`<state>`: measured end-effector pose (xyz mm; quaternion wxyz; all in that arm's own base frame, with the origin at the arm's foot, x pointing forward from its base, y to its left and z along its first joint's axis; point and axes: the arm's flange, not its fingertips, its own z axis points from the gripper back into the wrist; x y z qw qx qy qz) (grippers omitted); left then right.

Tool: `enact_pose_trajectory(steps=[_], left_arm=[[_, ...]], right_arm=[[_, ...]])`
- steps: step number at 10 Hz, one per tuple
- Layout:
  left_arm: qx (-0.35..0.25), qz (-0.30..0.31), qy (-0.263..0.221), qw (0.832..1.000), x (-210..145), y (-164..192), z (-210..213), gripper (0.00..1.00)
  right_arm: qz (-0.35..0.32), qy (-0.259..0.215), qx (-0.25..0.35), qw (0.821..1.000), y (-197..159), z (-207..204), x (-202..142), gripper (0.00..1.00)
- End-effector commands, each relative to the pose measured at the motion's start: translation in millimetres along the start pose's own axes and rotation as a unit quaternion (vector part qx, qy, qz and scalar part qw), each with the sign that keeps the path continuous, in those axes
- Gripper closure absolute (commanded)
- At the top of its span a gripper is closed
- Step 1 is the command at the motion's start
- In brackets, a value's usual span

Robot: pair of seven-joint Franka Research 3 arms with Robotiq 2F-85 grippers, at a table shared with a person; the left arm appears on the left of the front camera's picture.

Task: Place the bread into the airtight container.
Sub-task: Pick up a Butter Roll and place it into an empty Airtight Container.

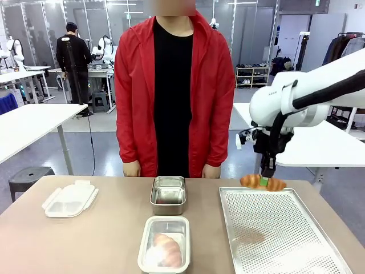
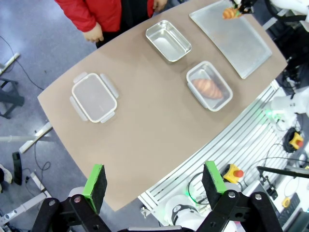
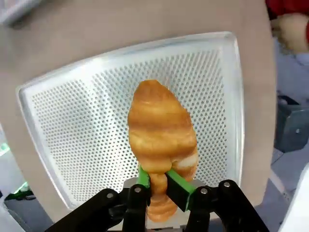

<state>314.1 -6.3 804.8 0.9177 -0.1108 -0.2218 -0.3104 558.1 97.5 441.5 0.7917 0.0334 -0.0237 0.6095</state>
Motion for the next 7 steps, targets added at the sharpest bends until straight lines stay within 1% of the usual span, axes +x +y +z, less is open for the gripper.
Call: enact_pose_trajectory(steps=[1, 3, 4, 5, 6, 7], left_arm=[[-0.006, -0.005, 0.001, 1.0, -2, -1, 2, 0.0], [-0.006, -0.005, 0.001, 1.0, -2, -1, 2, 0.0], [-0.006, -0.005, 0.001, 1.0, -2, -1, 2, 0.0], [-0.006, -0.005, 0.001, 1.0, -2, -1, 2, 0.0], [-0.006, -0.005, 0.001, 1.0, -2, -1, 2, 0.0], [-0.006, -0.005, 0.001, 1.0, -2, -1, 2, 0.0]], right_arm=[[0.0, 0.005, -0.02, 1.0, 24, 26, 51, 0.97], [0.026, 0.021, -0.013, 0.999, 44, 38, 115, 0.97], [0.057, 0.031, -0.027, 0.998, 54, 39, 147, 0.97], [0.058, 0.032, -0.028, 0.997, 61, 36, 178, 0.97], [0.065, 0.027, -0.015, 0.997, 68, 31, 206, 0.97], [0.055, 0.028, -0.022, 0.998, 70, 20, 235, 0.97]])
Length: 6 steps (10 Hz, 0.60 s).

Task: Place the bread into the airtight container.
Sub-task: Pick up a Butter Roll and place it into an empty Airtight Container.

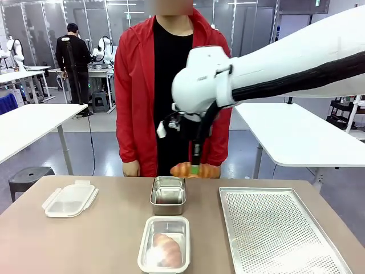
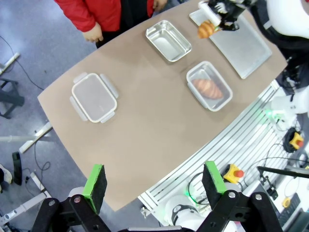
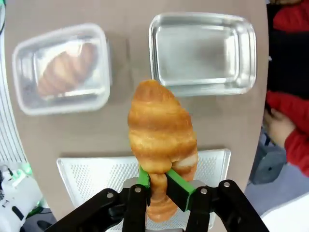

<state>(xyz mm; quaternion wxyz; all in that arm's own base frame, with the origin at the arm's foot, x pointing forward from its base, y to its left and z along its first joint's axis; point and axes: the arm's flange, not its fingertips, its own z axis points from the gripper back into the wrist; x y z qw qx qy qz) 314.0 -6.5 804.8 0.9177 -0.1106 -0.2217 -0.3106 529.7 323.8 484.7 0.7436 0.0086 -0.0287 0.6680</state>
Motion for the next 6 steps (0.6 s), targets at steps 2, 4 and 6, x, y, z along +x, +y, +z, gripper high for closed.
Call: enact_pose_trajectory(steps=[2, 4, 6], left_arm=[[-0.006, -0.004, 0.001, 1.0, -2, -1, 2, 0.0], [-0.006, -0.004, 0.001, 1.0, -2, -1, 2, 0.0], [-0.006, -0.004, 0.001, 1.0, -2, -1, 2, 0.0]], right_arm=[[-0.041, 0.008, -0.015, 0.999, -23, -26, 54, 0.97], [-0.042, -0.006, -0.014, 0.999, -24, -33, 69, 0.97], [-0.031, -0.006, -0.003, 1.0, -20, -38, 63, 0.97]])
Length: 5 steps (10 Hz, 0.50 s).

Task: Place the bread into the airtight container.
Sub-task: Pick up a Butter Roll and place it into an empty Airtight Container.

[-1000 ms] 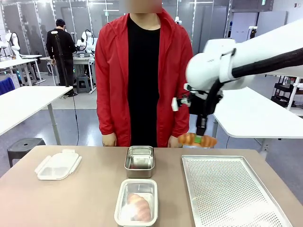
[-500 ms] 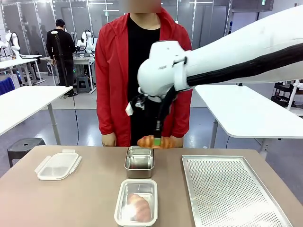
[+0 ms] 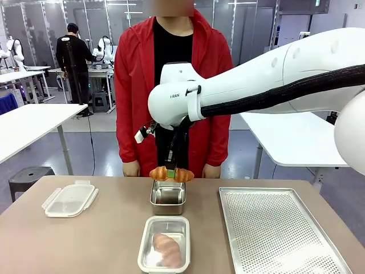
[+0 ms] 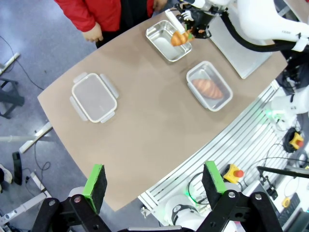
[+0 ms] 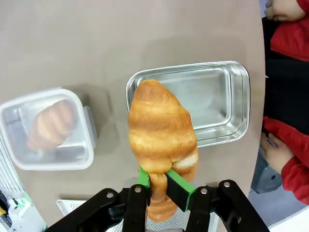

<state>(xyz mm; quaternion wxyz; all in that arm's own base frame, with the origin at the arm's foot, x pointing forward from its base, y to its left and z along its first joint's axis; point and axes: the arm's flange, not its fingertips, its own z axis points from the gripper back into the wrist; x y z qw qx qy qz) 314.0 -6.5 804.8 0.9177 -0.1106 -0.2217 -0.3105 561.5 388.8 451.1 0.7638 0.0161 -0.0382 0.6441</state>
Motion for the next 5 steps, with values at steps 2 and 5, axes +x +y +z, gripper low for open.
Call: enact_pose_trajectory(steps=[2, 5], left_arm=[[-0.006, -0.005, 0.001, 1.0, -2, -1, 2, 0.0], [-0.006, -0.005, 0.001, 1.0, -2, -1, 2, 0.0]], right_arm=[[0.001, 0.005, -0.001, 1.0, 4, 0, -3, 0.97], [-0.153, -0.045, 0.011, 0.987, -19, 5, -21, 0.88]])
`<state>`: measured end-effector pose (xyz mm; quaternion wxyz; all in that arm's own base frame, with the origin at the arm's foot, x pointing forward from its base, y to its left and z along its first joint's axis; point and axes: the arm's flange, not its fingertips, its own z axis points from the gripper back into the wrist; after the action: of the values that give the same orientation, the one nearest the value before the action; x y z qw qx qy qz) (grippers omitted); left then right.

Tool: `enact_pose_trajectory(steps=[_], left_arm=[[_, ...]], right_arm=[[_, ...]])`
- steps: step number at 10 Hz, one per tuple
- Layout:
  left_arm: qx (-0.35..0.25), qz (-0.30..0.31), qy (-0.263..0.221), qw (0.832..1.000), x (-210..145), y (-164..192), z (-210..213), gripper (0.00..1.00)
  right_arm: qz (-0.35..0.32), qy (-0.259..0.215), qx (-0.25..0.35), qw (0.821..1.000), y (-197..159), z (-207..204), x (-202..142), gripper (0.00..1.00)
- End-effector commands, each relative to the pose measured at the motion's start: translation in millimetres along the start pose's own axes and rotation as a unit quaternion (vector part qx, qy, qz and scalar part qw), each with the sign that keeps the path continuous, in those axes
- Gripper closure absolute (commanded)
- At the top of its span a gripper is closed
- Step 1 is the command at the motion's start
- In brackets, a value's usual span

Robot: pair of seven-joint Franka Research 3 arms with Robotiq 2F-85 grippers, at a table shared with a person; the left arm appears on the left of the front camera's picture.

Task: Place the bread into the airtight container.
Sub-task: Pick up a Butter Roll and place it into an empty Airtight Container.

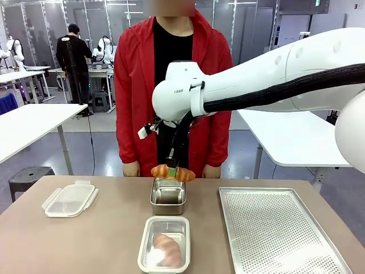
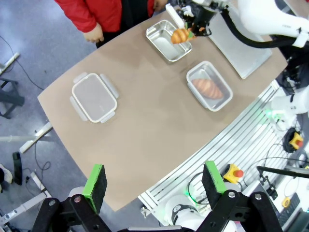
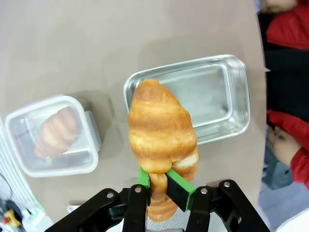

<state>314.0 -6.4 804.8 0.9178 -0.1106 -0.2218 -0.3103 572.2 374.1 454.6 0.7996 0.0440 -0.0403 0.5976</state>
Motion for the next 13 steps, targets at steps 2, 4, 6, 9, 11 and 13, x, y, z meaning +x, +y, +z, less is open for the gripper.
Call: enact_pose_trajectory(steps=[2, 4, 6, 9, 11, 13], left_arm=[[-0.006, -0.005, 0.001, 1.0, -2, -1, 2, 0.0], [-0.006, -0.005, 0.001, 1.0, -2, -1, 2, 0.0], [-0.006, -0.005, 0.001, 1.0, -2, -1, 2, 0.0], [-0.006, -0.005, 0.001, 1.0, -2, -1, 2, 0.0], [-0.006, -0.005, 0.001, 1.0, -2, -1, 2, 0.0], [-0.006, -0.005, 0.001, 1.0, -2, -1, 2, 0.0]], right_arm=[[-0.256, -0.071, -0.048, 0.963, -12, -14, 2, 0.88], [-0.376, -0.09, -0.025, 0.922, -16, -28, 12, 0.88], [-0.45, -0.051, -0.051, 0.89, -19, -48, 21, 0.88], [-0.47, -0.022, -0.069, 0.88, -23, -72, 29, 0.88], [-0.473, -0.018, -0.069, 0.878, -28, -88, 31, 0.88], [-0.477, -0.022, -0.068, 0.876, -30, -93, 31, 0.48]])
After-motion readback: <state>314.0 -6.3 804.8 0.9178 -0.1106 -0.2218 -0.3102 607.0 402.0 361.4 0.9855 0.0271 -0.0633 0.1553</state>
